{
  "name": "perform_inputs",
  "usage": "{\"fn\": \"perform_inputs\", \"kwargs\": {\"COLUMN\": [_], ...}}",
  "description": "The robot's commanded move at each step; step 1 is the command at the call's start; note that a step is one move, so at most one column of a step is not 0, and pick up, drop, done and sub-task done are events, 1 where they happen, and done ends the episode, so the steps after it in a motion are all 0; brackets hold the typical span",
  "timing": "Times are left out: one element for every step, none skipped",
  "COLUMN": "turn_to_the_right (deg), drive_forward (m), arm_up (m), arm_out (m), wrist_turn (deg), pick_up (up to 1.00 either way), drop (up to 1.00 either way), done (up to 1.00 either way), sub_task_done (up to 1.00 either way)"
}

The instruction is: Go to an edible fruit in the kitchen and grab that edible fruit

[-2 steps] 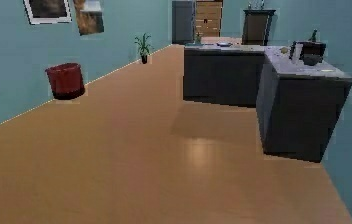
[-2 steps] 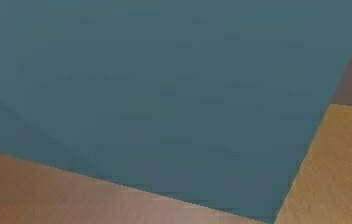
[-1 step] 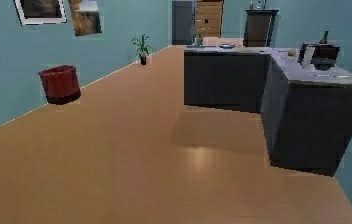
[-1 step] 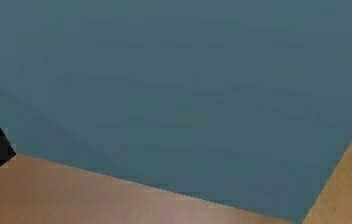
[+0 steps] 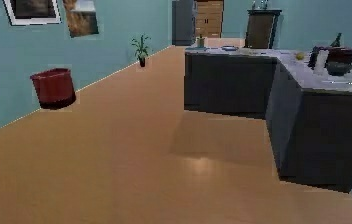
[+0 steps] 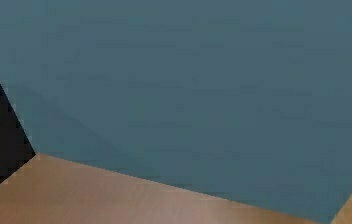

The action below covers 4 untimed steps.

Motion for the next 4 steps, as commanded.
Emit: {"fn": "perform_inputs", "kwargs": {"turn_to_the_right": [12.0,0.0,6.0,0.0], "drive_forward": [0.0,1.0,0.0,0.4], "arm_up": [0.0,0.0,0.0,0.0], "arm_out": [0.0,0.0,0.0,0.0], "wrist_turn": [0.0,0.0,0.0,0.0], "pick_up": [0.0,0.0,0.0,0.0], "drop": [0.0,0.0,0.0,0.0], "done": [0.0,0.0,0.0,0.0], "sub_task_done": [0.0,0.0,0.0,0.0]}}
